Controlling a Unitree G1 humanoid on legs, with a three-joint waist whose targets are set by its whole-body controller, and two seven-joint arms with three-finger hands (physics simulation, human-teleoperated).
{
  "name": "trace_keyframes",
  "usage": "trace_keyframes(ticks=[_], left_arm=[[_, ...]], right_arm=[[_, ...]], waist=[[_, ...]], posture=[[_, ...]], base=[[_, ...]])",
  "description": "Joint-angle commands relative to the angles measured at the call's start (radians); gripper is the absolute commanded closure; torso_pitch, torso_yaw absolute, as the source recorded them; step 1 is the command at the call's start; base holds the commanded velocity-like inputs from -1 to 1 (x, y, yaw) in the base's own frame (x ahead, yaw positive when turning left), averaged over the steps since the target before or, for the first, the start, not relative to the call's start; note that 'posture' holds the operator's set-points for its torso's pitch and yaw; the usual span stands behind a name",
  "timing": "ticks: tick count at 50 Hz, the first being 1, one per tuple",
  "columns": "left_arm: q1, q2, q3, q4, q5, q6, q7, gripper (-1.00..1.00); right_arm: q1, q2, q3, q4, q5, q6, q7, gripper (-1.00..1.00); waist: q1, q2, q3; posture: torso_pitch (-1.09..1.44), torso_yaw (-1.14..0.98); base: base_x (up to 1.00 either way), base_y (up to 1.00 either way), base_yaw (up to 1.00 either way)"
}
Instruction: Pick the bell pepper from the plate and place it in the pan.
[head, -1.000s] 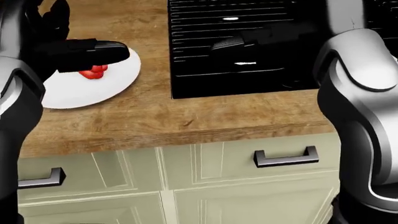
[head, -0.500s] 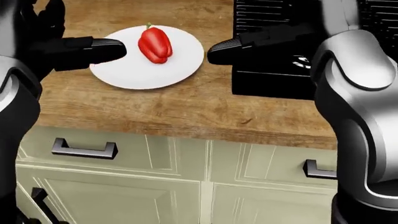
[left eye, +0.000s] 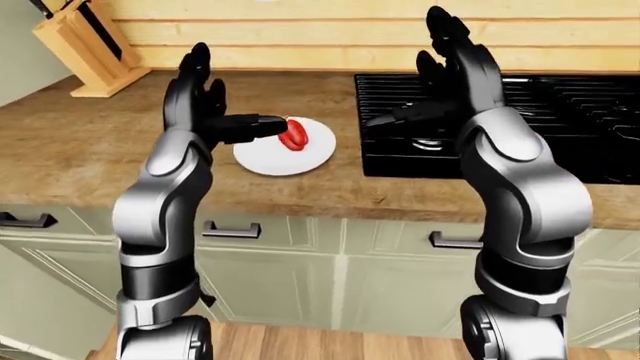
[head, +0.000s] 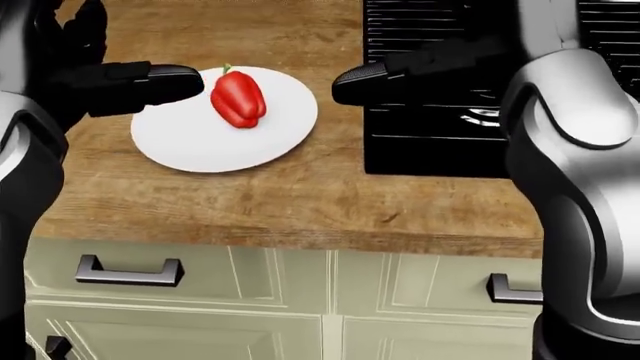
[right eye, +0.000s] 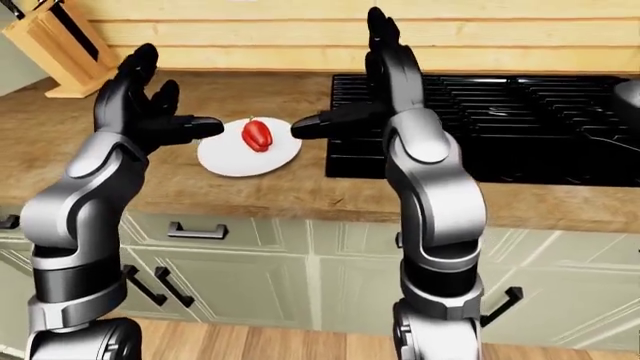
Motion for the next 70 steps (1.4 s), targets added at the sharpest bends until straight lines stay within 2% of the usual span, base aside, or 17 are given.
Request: trace_keyframes(ticks=[1,5,7,8,10,17,20,21,23,30,33,34,38,43,44,50,70], left_arm=[[-0.037,0.004,-0.005,-0.035,-0.006,-0.033,-0.008,-1.00],[-0.037,0.003,-0.006,-0.038,-0.007,-0.029,-0.005,-1.00],[-0.039,0.003,-0.006,-0.037,-0.006,-0.030,-0.006,-1.00],[-0.039,0.004,-0.006,-0.038,-0.007,-0.028,-0.005,-1.00],[-0.040,0.003,-0.007,-0.036,-0.006,-0.029,-0.006,-1.00],[-0.035,0.003,-0.006,-0.039,-0.006,-0.030,-0.006,-1.00],[-0.033,0.002,-0.007,-0.035,-0.005,-0.035,-0.008,-1.00],[-0.035,0.002,-0.006,-0.036,-0.006,-0.033,-0.007,-1.00],[-0.035,0.002,-0.007,-0.037,-0.006,-0.031,-0.007,-1.00],[-0.035,0.002,-0.006,-0.032,-0.006,-0.035,-0.008,-1.00],[-0.034,0.003,-0.006,-0.031,-0.005,-0.037,-0.009,-1.00],[-0.033,0.002,-0.006,-0.032,-0.005,-0.037,-0.010,-1.00],[-0.033,0.004,-0.006,-0.034,-0.006,-0.035,-0.010,-1.00],[-0.034,0.004,-0.006,-0.030,-0.005,-0.038,-0.012,-1.00],[-0.035,0.004,-0.006,-0.031,-0.006,-0.037,-0.012,-1.00],[-0.035,0.003,-0.006,-0.040,-0.007,-0.030,-0.009,-1.00],[-0.034,0.002,-0.007,-0.042,-0.007,-0.027,-0.010,-1.00]], right_arm=[[-0.030,-0.012,-0.019,-0.021,-0.011,-0.031,-0.008,-1.00],[-0.031,-0.014,-0.021,-0.024,-0.010,-0.029,-0.007,-1.00],[-0.034,-0.015,-0.021,-0.024,-0.010,-0.026,-0.008,-1.00],[-0.036,-0.015,-0.021,-0.026,-0.010,-0.023,-0.008,-1.00],[-0.035,-0.015,-0.020,-0.024,-0.010,-0.026,-0.008,-1.00],[-0.031,-0.015,-0.019,-0.027,-0.013,-0.024,-0.007,-1.00],[-0.031,-0.014,-0.020,-0.028,-0.014,-0.022,-0.007,-1.00],[-0.034,-0.014,-0.020,-0.029,-0.013,-0.019,-0.007,-1.00],[-0.032,-0.014,-0.020,-0.027,-0.013,-0.022,-0.006,-1.00],[-0.034,-0.013,-0.019,-0.027,-0.013,-0.020,-0.008,-1.00],[-0.033,-0.013,-0.018,-0.027,-0.014,-0.020,-0.008,-1.00],[-0.033,-0.012,-0.018,-0.027,-0.014,-0.020,-0.009,-1.00],[-0.034,-0.011,-0.015,-0.028,-0.016,-0.017,-0.007,-1.00],[-0.034,-0.011,-0.016,-0.024,-0.018,-0.021,-0.006,-1.00],[-0.034,-0.011,-0.016,-0.023,-0.018,-0.022,-0.005,-1.00],[-0.035,-0.012,-0.019,-0.030,-0.017,-0.016,-0.004,-1.00],[-0.032,-0.011,-0.020,-0.033,-0.013,-0.021,-0.007,-1.00]], waist=[[-0.006,0.002,-0.023],[0.002,-0.044,-0.016],[0.005,-0.107,-0.029],[-0.001,-0.058,-0.018],[0.000,-0.077,-0.019],[-0.003,-0.010,-0.005],[-0.010,0.078,-0.027],[-0.003,0.030,-0.017],[-0.004,0.045,-0.020],[0.001,-0.028,-0.013],[0.006,-0.113,-0.029],[0.000,-0.069,-0.019],[0.001,-0.067,-0.004],[-0.015,0.010,-0.001],[-0.013,-0.016,0.011],[-0.007,-0.025,-0.011],[-0.002,-0.028,-0.011]], posture=[[0.00,0.00],[0.00,0.00],[0.00,0.00],[0.00,0.00],[0.00,0.00],[0.00,0.00],[0.00,0.00],[0.00,0.00],[0.00,0.00],[0.00,0.00],[0.00,0.00],[0.00,0.00],[0.00,0.00],[0.00,0.00],[0.00,0.00],[0.00,0.00],[0.00,0.00]], base=[[0.09,0.00,0.00],[0.09,0.00,0.00],[0.09,0.00,0.00],[0.09,0.00,0.00],[0.09,0.00,0.00],[0.09,0.00,0.00],[0.09,0.00,0.00],[0.09,0.00,0.00],[0.08,0.00,0.00],[0.09,0.00,0.00],[0.09,0.00,0.00],[0.09,0.00,0.00],[0.06,0.00,0.00],[0.02,0.00,0.00],[0.02,0.00,0.00],[0.02,0.00,0.00],[0.02,0.00,0.00]])
